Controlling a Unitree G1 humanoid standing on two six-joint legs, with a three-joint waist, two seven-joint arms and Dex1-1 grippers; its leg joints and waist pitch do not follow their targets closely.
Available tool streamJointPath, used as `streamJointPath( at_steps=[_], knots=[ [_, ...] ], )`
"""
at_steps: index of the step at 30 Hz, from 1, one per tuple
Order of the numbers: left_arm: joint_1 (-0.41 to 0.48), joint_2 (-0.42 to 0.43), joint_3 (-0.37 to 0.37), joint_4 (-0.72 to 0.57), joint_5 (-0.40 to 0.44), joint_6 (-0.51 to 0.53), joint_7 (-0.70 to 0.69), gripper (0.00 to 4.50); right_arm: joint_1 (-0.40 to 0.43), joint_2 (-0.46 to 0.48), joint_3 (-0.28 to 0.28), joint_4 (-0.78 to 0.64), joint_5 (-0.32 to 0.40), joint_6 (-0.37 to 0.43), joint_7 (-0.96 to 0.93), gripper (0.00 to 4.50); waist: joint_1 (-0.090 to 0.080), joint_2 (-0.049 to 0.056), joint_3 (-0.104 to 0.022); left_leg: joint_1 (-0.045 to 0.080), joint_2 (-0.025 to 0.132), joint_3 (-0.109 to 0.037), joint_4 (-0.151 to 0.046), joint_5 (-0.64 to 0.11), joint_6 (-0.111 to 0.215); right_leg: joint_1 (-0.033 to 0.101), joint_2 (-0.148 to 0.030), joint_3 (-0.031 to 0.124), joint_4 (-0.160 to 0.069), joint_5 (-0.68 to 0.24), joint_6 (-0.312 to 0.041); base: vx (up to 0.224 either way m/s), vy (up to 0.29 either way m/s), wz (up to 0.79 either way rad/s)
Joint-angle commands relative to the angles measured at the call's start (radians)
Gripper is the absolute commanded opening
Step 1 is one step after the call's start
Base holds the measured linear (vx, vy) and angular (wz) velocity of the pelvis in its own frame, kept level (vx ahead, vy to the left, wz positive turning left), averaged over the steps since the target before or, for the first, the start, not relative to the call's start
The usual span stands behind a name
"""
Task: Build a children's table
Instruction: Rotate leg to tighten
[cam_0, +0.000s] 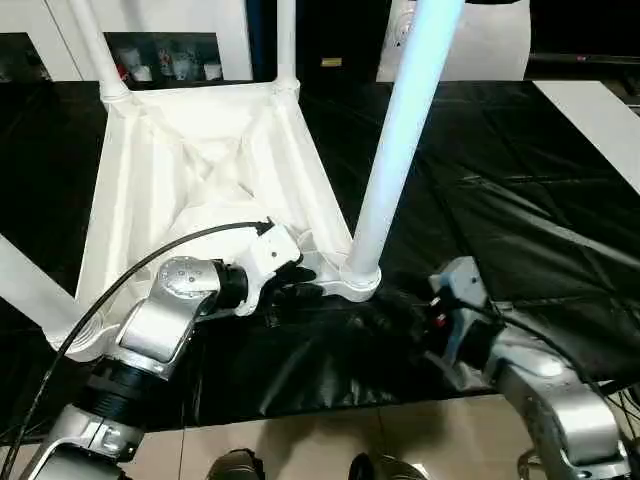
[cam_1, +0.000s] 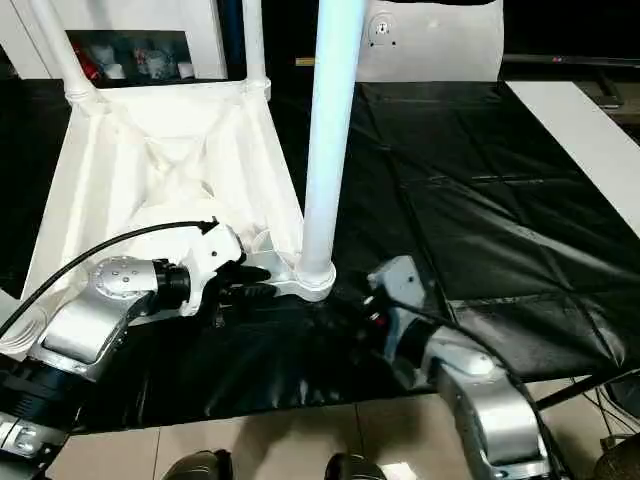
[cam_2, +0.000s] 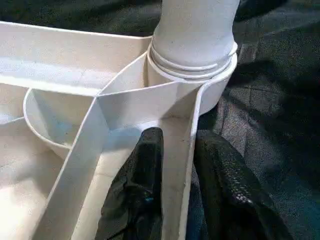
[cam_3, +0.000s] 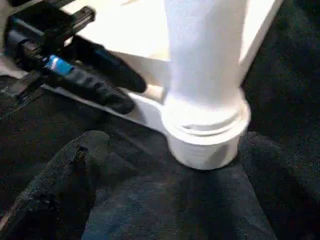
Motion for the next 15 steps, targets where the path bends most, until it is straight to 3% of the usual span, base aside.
streamJointPath(
  at_steps=[1,7,15],
  knots=[
    [0.007,0.016,-0.036,0.021,0.025,0.003,-0.005,0.88,0.002,-0.009,-0.002,-0.017,-0.002,-0.013,-0.002,4.50,0.000,0.003,-0.057,0.004,0.053,-0.014,-0.065,-0.168,0.062,0.047,-0.067,0.058,-0.075,-0.203,-0.181,0.000,0.000,0.00],
    [-0.006,0.036,-0.065,0.022,0.047,0.036,-0.019,0.38,-0.001,-0.015,-0.002,-0.010,-0.004,-0.021,-0.007,4.50,0.001,0.005,-0.058,0.006,0.052,-0.014,-0.065,-0.166,0.059,0.046,-0.066,0.059,-0.074,-0.196,-0.179,0.000,0.000,0.00],
    [-0.031,0.067,-0.112,0.045,0.057,-0.032,-0.074,0.02,-0.038,-0.024,-0.021,0.018,0.010,-0.047,-0.006,4.50,-0.001,0.005,-0.061,0.003,0.050,-0.014,-0.061,-0.137,0.064,0.050,-0.064,0.059,-0.065,-0.132,-0.196,0.000,0.000,0.00]
  ],
)
